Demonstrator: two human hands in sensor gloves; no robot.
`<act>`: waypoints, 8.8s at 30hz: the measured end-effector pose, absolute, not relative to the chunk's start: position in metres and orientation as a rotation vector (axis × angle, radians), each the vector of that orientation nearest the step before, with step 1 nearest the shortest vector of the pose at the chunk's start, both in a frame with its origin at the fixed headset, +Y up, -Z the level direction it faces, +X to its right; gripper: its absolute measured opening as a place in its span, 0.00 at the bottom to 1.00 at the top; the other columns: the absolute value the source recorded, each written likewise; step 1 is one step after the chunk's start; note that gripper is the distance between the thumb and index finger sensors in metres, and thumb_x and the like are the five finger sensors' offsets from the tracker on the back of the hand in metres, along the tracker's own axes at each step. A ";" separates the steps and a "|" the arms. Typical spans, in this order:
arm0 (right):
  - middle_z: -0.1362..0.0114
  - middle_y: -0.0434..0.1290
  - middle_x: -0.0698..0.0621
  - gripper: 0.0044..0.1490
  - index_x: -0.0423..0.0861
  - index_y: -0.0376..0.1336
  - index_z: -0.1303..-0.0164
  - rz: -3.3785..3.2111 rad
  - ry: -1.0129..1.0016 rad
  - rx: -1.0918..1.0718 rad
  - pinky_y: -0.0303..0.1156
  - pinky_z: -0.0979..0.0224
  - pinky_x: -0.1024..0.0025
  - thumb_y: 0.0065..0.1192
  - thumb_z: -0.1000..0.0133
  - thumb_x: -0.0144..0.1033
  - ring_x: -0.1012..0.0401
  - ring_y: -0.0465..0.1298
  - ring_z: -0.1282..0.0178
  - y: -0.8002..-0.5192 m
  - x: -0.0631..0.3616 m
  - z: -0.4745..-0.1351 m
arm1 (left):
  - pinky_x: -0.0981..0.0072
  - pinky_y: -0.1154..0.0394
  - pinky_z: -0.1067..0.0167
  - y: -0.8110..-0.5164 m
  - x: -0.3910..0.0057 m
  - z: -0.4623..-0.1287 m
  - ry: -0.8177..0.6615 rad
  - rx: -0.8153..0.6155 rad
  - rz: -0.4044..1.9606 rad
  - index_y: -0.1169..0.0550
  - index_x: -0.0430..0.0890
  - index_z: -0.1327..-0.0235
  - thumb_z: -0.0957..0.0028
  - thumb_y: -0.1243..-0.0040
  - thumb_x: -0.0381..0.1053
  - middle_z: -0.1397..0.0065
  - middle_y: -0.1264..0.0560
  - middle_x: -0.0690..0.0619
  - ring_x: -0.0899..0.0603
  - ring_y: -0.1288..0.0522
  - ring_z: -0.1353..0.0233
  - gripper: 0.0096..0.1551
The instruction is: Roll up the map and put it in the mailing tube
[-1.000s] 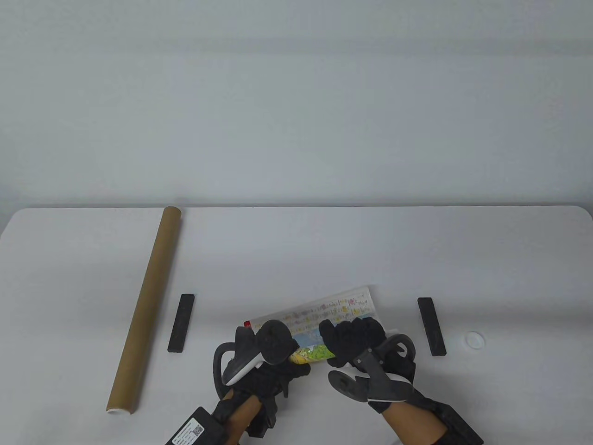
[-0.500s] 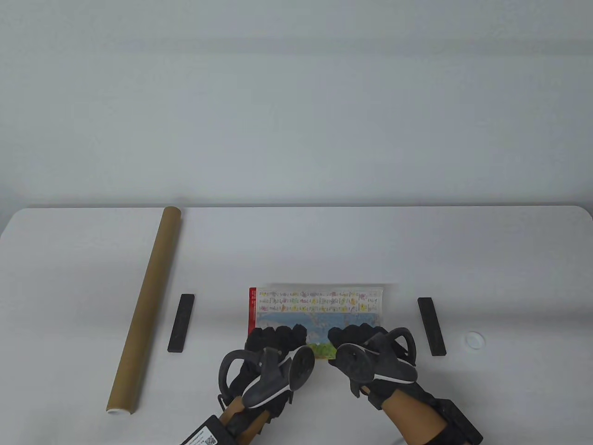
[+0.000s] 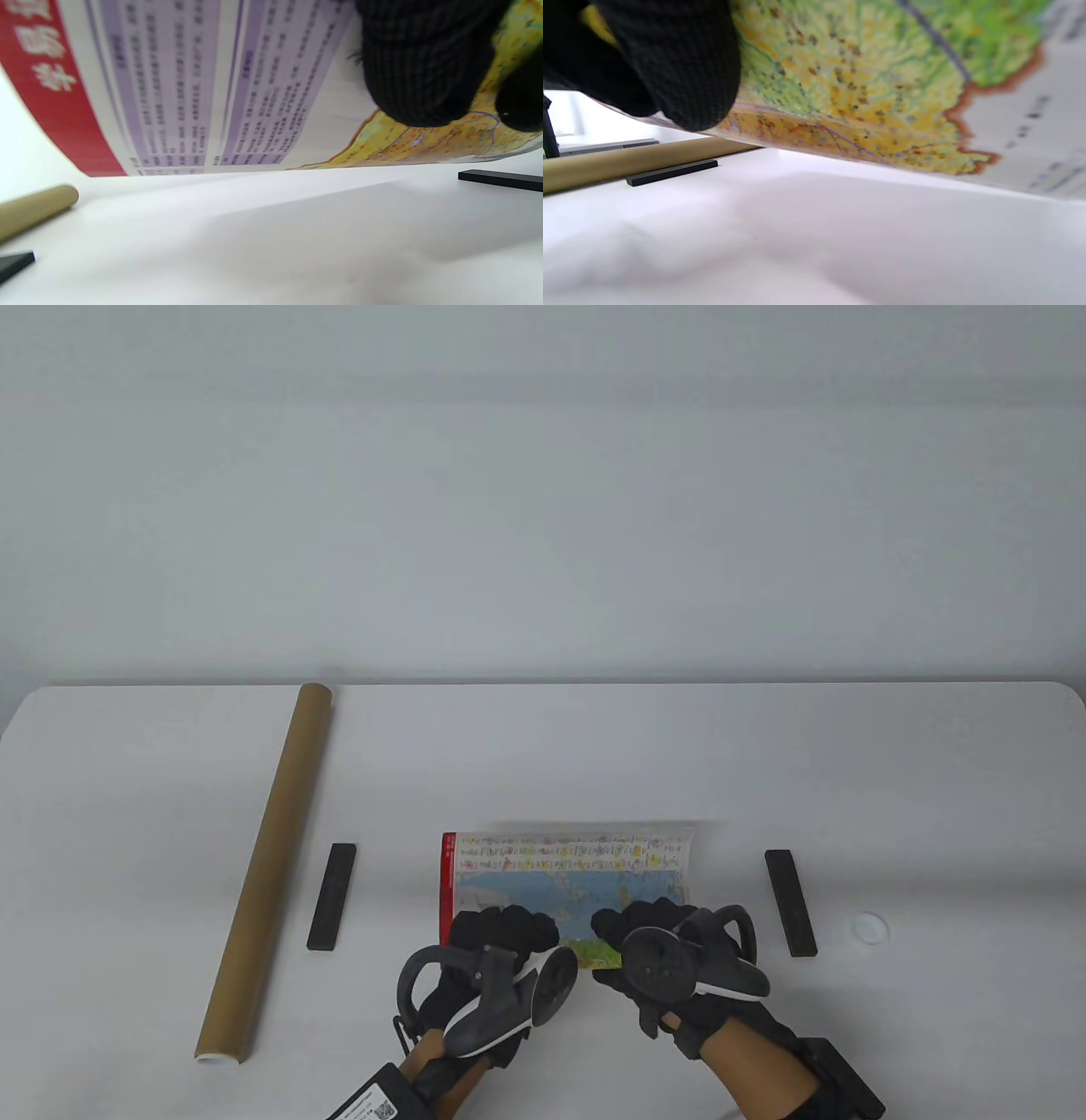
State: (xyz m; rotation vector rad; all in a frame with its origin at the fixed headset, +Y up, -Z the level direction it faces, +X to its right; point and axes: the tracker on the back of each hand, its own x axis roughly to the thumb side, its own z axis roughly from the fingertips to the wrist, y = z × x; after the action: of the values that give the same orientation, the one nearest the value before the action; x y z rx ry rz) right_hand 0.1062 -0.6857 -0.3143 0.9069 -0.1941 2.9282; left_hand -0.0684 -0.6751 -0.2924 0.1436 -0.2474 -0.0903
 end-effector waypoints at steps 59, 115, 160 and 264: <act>0.36 0.75 0.43 0.48 0.40 0.64 0.23 3.090 -0.601 1.036 0.68 0.34 0.37 0.78 0.50 0.50 0.44 0.79 0.41 -0.677 0.092 -0.293 | 0.58 0.22 0.38 -0.694 -0.094 -0.316 -0.179 -0.249 0.286 0.17 0.63 0.51 0.66 0.28 0.73 0.55 0.17 0.60 0.52 0.14 0.54 0.30; 0.51 0.80 0.50 0.37 0.41 0.72 0.36 3.116 -0.523 0.990 0.76 0.43 0.46 0.79 0.50 0.50 0.52 0.82 0.57 -0.679 0.095 -0.301 | 0.54 0.26 0.33 -0.692 -0.082 -0.306 -0.179 -0.066 0.065 0.19 0.62 0.47 0.63 0.28 0.72 0.47 0.18 0.58 0.47 0.16 0.45 0.31; 0.49 0.79 0.48 0.35 0.41 0.74 0.39 3.138 -0.449 0.886 0.75 0.42 0.43 0.78 0.49 0.52 0.51 0.82 0.55 -0.680 0.101 -0.309 | 0.52 0.28 0.29 -0.691 -0.069 -0.296 -0.233 0.099 -0.004 0.25 0.64 0.37 0.61 0.31 0.71 0.39 0.21 0.57 0.47 0.18 0.38 0.36; 0.46 0.79 0.47 0.38 0.40 0.72 0.34 2.983 -0.366 0.903 0.71 0.37 0.40 0.79 0.49 0.50 0.49 0.81 0.51 -0.683 0.110 -0.313 | 0.57 0.23 0.36 -0.683 -0.073 -0.298 -0.243 0.192 -0.083 0.18 0.64 0.53 0.65 0.26 0.70 0.54 0.17 0.60 0.51 0.15 0.52 0.27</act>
State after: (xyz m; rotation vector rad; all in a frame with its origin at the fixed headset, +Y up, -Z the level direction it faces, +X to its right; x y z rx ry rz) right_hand 0.1099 -0.6830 -0.3132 0.9034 -0.3663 2.9830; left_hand -0.0731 -0.6826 -0.2981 0.1917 -0.2428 -0.0834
